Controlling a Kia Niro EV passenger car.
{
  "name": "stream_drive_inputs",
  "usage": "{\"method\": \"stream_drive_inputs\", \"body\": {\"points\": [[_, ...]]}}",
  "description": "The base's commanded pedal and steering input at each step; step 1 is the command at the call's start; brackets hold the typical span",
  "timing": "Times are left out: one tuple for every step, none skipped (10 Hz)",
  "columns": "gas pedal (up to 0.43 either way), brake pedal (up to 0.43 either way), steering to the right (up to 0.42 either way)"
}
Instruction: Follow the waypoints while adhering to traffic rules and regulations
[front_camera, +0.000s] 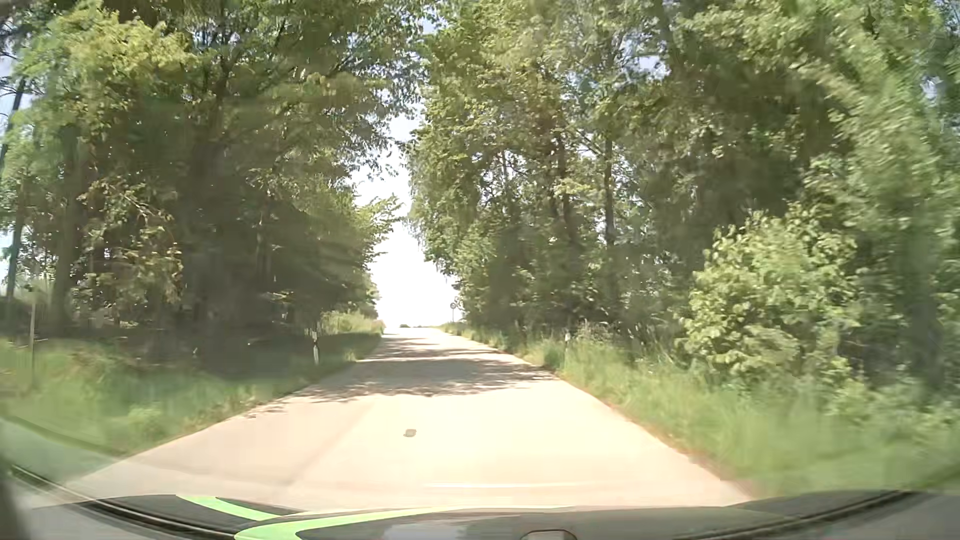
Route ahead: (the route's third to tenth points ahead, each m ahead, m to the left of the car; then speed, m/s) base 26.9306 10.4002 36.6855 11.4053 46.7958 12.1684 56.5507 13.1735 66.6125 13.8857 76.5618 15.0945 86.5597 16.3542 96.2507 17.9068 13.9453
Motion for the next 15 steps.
{"method": "stream_drive_inputs", "body": {"points": [[0.220,0.000,-0.031],[0.220,0.000,-0.031],[0.220,0.000,-0.031],[0.220,0.000,-0.031],[0.220,0.000,-0.031],[0.228,0.000,-0.032],[0.228,0.000,-0.032],[0.228,0.000,-0.032],[0.228,0.000,-0.032],[0.228,0.000,-0.032],[0.228,0.000,-0.032],[0.228,0.000,-0.031],[0.240,0.000,-0.027],[0.240,0.000,-0.025],[0.248,0.000,-0.024]]}}
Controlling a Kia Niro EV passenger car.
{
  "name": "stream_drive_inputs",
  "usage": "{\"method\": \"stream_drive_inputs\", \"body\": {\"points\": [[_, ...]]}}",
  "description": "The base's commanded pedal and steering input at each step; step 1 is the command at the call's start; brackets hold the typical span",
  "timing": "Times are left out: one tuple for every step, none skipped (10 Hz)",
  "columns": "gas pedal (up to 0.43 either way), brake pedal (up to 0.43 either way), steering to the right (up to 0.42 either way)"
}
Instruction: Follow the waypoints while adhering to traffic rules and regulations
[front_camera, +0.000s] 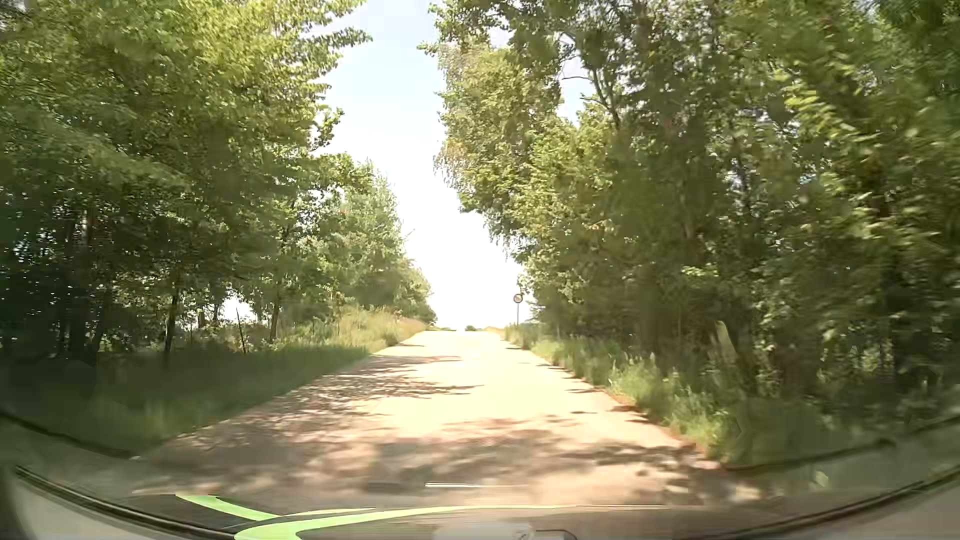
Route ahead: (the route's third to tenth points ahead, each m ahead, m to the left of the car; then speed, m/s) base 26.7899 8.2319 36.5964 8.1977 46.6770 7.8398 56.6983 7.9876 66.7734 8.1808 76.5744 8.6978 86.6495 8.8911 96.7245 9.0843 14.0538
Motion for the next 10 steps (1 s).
{"method": "stream_drive_inputs", "body": {"points": [[0.248,0.000,-0.024],[0.248,0.000,-0.021],[0.260,0.000,-0.019],[0.260,0.000,-0.018],[0.260,0.000,-0.018],[0.260,0.000,-0.017],[0.268,0.000,-0.015],[0.280,0.000,-0.012],[0.280,0.000,-0.011],[0.280,0.000,-0.011]]}}
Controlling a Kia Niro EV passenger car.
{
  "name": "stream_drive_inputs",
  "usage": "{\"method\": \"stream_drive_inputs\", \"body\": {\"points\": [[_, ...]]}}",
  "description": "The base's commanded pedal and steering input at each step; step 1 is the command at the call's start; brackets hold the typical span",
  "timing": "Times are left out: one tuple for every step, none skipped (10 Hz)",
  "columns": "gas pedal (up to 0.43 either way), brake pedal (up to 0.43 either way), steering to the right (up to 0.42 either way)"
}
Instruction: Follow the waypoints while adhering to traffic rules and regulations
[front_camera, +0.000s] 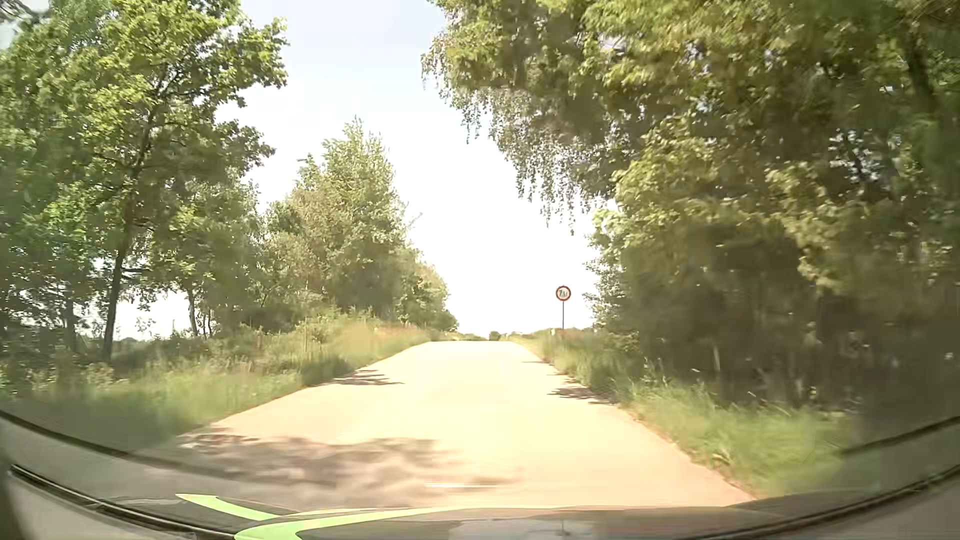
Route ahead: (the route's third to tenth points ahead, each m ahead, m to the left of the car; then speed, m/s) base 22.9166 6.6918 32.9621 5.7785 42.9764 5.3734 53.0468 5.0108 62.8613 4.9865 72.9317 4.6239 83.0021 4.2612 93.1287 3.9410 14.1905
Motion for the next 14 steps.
{"method": "stream_drive_inputs", "body": {"points": [[0.280,0.000,-0.011],[0.280,0.000,-0.011],[0.280,0.000,-0.011],[0.280,0.000,-0.010],[0.299,0.000,-0.010],[0.299,0.000,-0.010],[0.299,0.000,-0.010],[0.299,0.000,-0.010],[0.299,0.000,-0.010],[0.299,0.000,-0.010],[0.299,0.000,-0.010],[0.299,0.000,-0.010],[0.299,0.000,-0.010],[0.299,0.000,-0.009]]}}
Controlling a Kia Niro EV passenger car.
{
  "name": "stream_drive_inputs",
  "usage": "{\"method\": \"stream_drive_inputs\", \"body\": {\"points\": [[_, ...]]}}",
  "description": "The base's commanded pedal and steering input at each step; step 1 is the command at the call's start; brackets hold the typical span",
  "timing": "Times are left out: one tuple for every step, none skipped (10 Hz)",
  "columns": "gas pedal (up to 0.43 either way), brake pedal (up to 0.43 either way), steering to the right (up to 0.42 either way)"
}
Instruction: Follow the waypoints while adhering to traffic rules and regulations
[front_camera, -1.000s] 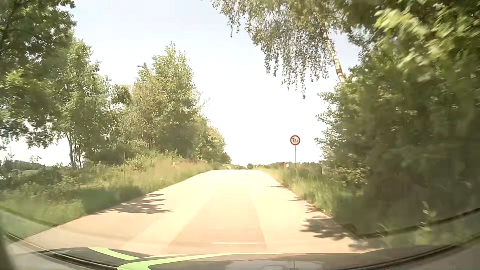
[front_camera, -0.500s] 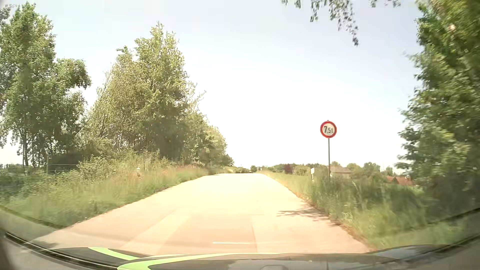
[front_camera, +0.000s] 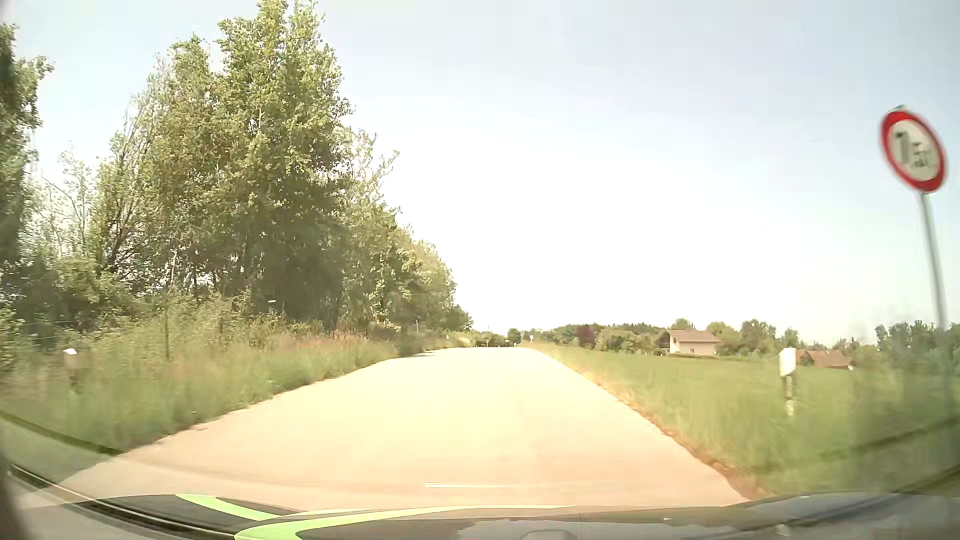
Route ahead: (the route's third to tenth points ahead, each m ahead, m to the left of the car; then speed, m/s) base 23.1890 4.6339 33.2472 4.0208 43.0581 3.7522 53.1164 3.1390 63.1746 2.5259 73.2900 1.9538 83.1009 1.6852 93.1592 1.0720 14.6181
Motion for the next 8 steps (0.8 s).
{"method": "stream_drive_inputs", "body": {"points": [[0.299,0.000,-0.009],[0.299,0.000,-0.009],[0.299,0.000,-0.007],[0.299,0.000,-0.006],[0.280,0.000,-0.005],[0.280,0.000,-0.004],[0.280,0.000,0.000],[0.280,0.000,0.000]]}}
